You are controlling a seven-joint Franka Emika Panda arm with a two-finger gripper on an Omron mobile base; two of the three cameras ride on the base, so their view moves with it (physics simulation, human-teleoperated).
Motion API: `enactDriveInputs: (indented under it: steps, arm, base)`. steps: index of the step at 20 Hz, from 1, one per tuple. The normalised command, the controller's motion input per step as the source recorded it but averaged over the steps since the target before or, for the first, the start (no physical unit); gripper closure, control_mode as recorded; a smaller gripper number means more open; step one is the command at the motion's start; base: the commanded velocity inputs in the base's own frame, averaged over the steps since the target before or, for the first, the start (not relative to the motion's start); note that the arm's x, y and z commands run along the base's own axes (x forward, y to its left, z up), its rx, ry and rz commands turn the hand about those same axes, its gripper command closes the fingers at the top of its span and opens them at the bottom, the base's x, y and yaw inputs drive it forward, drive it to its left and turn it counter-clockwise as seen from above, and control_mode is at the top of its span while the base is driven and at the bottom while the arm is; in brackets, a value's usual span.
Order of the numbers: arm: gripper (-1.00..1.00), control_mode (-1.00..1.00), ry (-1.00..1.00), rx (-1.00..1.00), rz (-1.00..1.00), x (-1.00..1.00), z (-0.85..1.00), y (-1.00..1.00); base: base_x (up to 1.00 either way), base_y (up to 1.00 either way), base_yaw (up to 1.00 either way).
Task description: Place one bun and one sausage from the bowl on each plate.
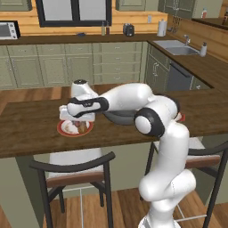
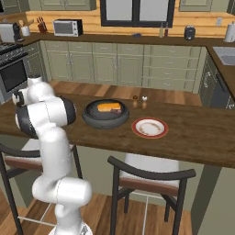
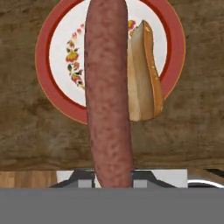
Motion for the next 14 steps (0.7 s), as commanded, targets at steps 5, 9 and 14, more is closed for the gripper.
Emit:
enactDriveInputs:
  steps: [5, 9, 14]
  arm:
    - [1.0, -1.0, 0.0, -0.1, 0.0, 0.7, -0.54, 0.22]
    - [1.0, -1.0, 0.0, 0.0, 0.0, 0.73, -0.6, 0.29]
    - [-1.0, -1.0, 0.01, 0.0, 0.0, 0.25, -0.3, 0.03]
  base:
    - [0.0, 0.0, 0.0]
    - [0.0, 0.0, 0.0]
    - [0.0, 0.0, 0.0]
